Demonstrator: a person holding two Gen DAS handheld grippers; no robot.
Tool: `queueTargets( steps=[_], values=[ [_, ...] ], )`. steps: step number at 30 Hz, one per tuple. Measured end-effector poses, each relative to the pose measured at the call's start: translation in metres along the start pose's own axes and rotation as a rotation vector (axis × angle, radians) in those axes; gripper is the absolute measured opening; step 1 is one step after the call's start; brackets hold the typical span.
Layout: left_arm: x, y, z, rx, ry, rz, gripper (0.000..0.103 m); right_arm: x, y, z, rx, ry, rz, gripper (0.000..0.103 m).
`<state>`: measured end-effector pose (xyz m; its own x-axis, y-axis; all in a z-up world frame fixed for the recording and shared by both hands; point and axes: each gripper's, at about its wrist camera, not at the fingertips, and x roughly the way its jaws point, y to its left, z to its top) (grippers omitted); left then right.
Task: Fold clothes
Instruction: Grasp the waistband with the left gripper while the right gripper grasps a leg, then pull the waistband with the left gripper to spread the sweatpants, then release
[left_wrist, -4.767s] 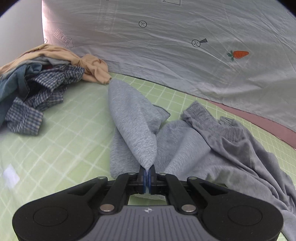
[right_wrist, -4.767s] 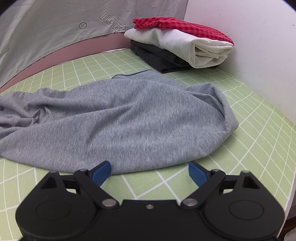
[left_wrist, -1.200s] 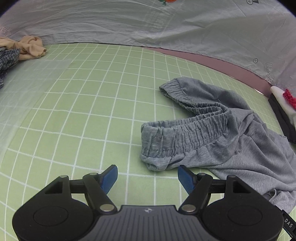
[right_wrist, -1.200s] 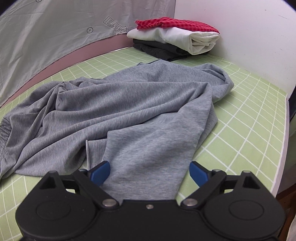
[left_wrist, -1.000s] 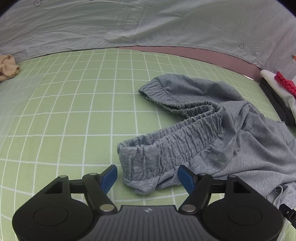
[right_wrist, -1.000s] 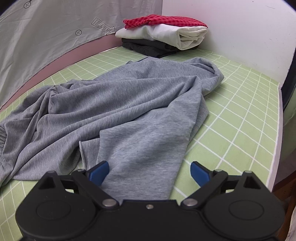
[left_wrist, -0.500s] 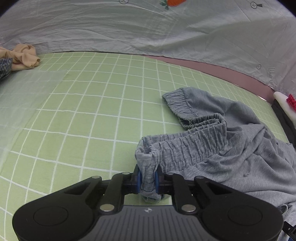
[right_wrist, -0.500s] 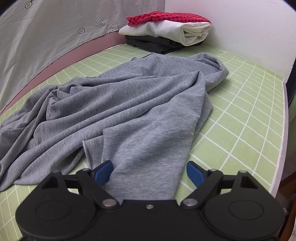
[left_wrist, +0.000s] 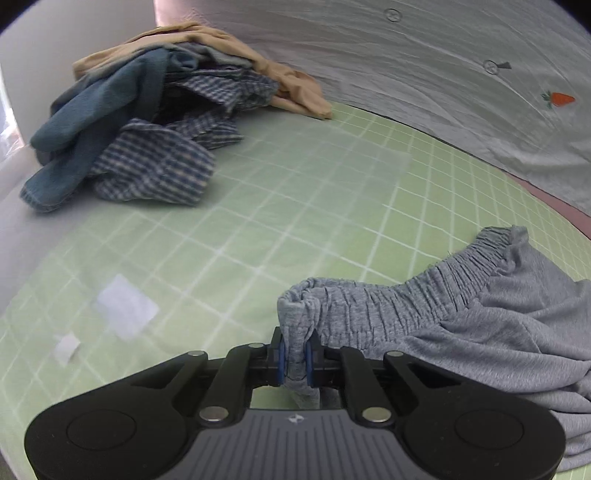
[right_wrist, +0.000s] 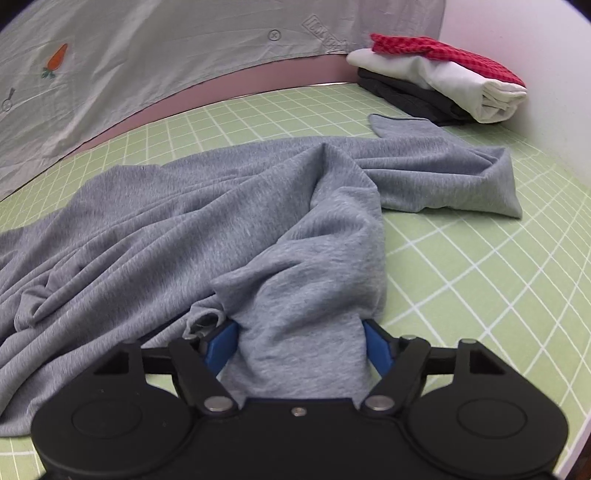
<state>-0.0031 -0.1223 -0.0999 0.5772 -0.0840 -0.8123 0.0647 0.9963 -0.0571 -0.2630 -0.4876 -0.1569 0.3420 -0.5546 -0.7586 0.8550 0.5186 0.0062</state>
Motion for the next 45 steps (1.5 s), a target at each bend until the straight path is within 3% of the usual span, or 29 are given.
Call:
queueTargets(
  steps=[3, 5, 9, 13, 19, 25, 28, 29, 32, 36, 37, 40, 42, 45],
  values=[
    [-0.009, 0.031, -0.008, -0.055, 0.000, 0.067, 0.011, 0.002, 0.016, -0.004, -0.065, -0.008, 0.072, 0.054],
    [-0.016, 0.046, -0.014, -0.092, 0.000, 0.097, 0.011, 0.001, 0.025, -0.006, -0.108, -0.011, 0.123, 0.037],
    [-0.025, 0.059, -0.023, -0.150, 0.001, 0.135, 0.011, -0.005, 0.018, -0.002, -0.167, -0.033, 0.164, 0.022],
    [-0.035, 0.055, -0.028, -0.162, -0.010, 0.164, 0.011, -0.020, -0.019, 0.021, -0.197, -0.093, 0.085, 0.018],
    [-0.053, 0.044, -0.031, -0.145, -0.026, 0.208, 0.010, -0.051, -0.117, 0.089, -0.127, -0.220, -0.111, 0.018],
    [-0.068, 0.041, -0.029, -0.167, -0.045, 0.204, 0.010, -0.058, -0.166, 0.120, -0.098, -0.296, -0.170, 0.018],
    [-0.064, 0.039, -0.033, -0.163, -0.025, 0.224, 0.010, -0.044, -0.170, 0.114, -0.118, -0.252, -0.147, 0.022],
    [-0.061, 0.039, -0.036, -0.165, -0.009, 0.230, 0.010, -0.037, -0.168, 0.110, -0.126, -0.218, -0.147, 0.032],
    [-0.056, 0.038, -0.043, -0.159, 0.031, 0.247, 0.015, -0.020, -0.163, 0.093, -0.133, -0.123, -0.138, 0.043],
    [-0.058, 0.037, -0.046, -0.157, 0.052, 0.270, 0.024, -0.019, -0.161, 0.077, -0.112, -0.092, -0.156, 0.067],
    [-0.061, 0.036, -0.046, -0.167, 0.050, 0.272, 0.032, -0.023, -0.163, 0.076, -0.097, -0.099, -0.152, 0.073],
    [-0.072, 0.029, -0.043, -0.199, 0.025, 0.263, 0.052, -0.032, -0.175, 0.078, -0.025, -0.120, -0.101, 0.078],
    [-0.081, 0.018, -0.041, -0.208, -0.001, 0.243, 0.057, -0.035, -0.185, 0.082, 0.056, -0.118, -0.071, 0.078],
    [-0.090, -0.012, -0.039, -0.194, -0.028, 0.206, 0.068, -0.032, -0.189, 0.084, 0.066, -0.094, -0.062, 0.079]
  ],
)
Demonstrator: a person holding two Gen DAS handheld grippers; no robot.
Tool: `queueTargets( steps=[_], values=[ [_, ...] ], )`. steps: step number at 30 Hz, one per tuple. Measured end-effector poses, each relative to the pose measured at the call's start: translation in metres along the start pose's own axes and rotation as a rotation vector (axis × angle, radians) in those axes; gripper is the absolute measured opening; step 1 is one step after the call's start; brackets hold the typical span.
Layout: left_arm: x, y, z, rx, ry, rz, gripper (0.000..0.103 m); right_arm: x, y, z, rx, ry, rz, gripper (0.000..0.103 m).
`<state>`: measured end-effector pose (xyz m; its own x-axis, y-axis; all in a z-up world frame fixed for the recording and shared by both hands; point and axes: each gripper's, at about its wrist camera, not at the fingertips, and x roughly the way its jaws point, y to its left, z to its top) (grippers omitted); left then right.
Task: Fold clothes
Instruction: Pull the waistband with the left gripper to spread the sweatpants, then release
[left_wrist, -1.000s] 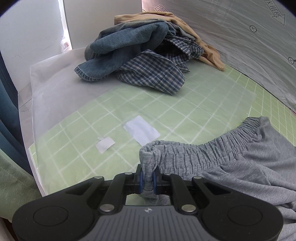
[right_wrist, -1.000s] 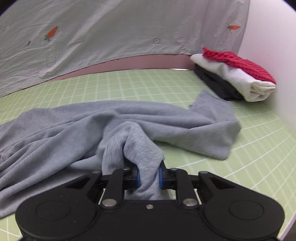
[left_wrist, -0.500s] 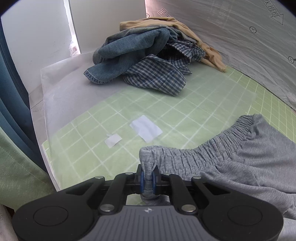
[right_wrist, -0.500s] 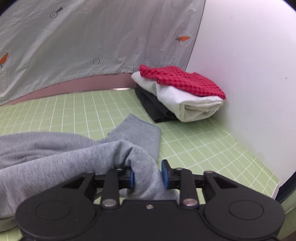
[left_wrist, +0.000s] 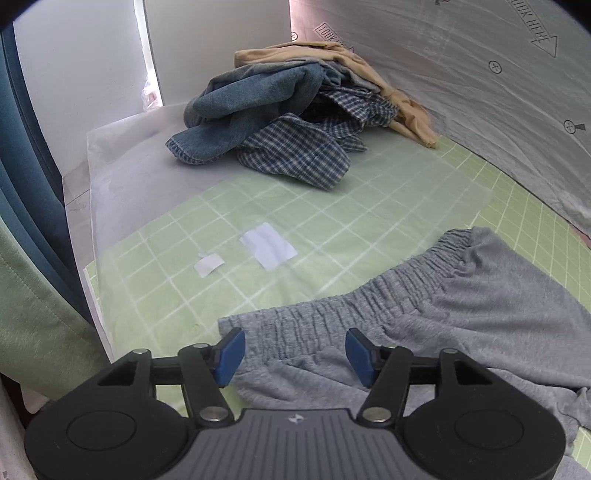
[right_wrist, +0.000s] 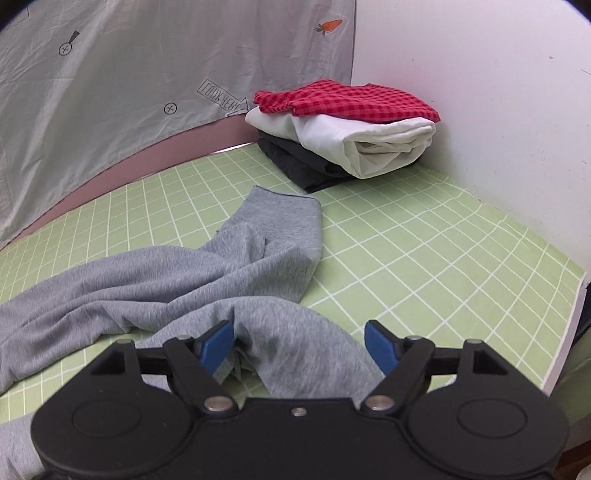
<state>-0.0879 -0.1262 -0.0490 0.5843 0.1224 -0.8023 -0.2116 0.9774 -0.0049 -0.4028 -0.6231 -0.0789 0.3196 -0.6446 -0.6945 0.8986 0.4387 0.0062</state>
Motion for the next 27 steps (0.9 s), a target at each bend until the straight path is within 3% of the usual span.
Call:
queueTargets(
  steps=[7, 9, 10, 11, 13, 14, 19, 21, 22, 23, 25, 27],
  values=[
    [-0.013, -0.086, -0.042, 0.166, 0.041, -0.129, 0.072, 0.003, 0.015, -0.026, -0.172, 0.050, 0.032, 0.078],
    [-0.014, -0.106, -0.057, 0.218, 0.056, -0.147, 0.072, 0.010, 0.017, -0.034, -0.237, 0.072, 0.020, 0.072],
    [-0.014, -0.115, -0.064, 0.242, 0.062, -0.146, 0.072, 0.015, 0.015, -0.037, -0.261, 0.085, 0.022, 0.058],
    [-0.014, -0.122, -0.071, 0.263, 0.070, -0.141, 0.072, 0.018, 0.011, -0.038, -0.282, 0.092, 0.019, 0.036],
    [-0.012, -0.127, -0.082, 0.278, 0.088, -0.129, 0.072, 0.022, 0.002, -0.037, -0.313, 0.093, 0.014, 0.013],
    [-0.011, -0.129, -0.087, 0.282, 0.098, -0.122, 0.072, 0.022, -0.006, -0.031, -0.311, 0.085, 0.017, 0.008],
    [-0.009, -0.122, -0.094, 0.252, 0.125, -0.082, 0.072, 0.021, -0.043, 0.021, -0.299, -0.003, 0.020, 0.006],
    [-0.009, -0.120, -0.095, 0.247, 0.130, -0.062, 0.072, 0.023, -0.052, 0.052, -0.259, -0.075, 0.070, 0.007],
    [-0.009, -0.119, -0.096, 0.245, 0.132, -0.054, 0.072, 0.025, -0.054, 0.064, -0.235, -0.123, 0.087, 0.011],
    [-0.009, -0.117, -0.097, 0.240, 0.136, -0.048, 0.072, 0.030, -0.052, 0.073, -0.226, -0.159, 0.083, 0.026],
    [-0.011, -0.113, -0.097, 0.225, 0.142, -0.042, 0.072, 0.043, -0.042, 0.082, -0.271, -0.159, 0.031, 0.044],
    [-0.012, -0.111, -0.098, 0.220, 0.146, -0.034, 0.072, 0.052, -0.037, 0.083, -0.275, -0.145, 0.012, 0.043]
  ],
)
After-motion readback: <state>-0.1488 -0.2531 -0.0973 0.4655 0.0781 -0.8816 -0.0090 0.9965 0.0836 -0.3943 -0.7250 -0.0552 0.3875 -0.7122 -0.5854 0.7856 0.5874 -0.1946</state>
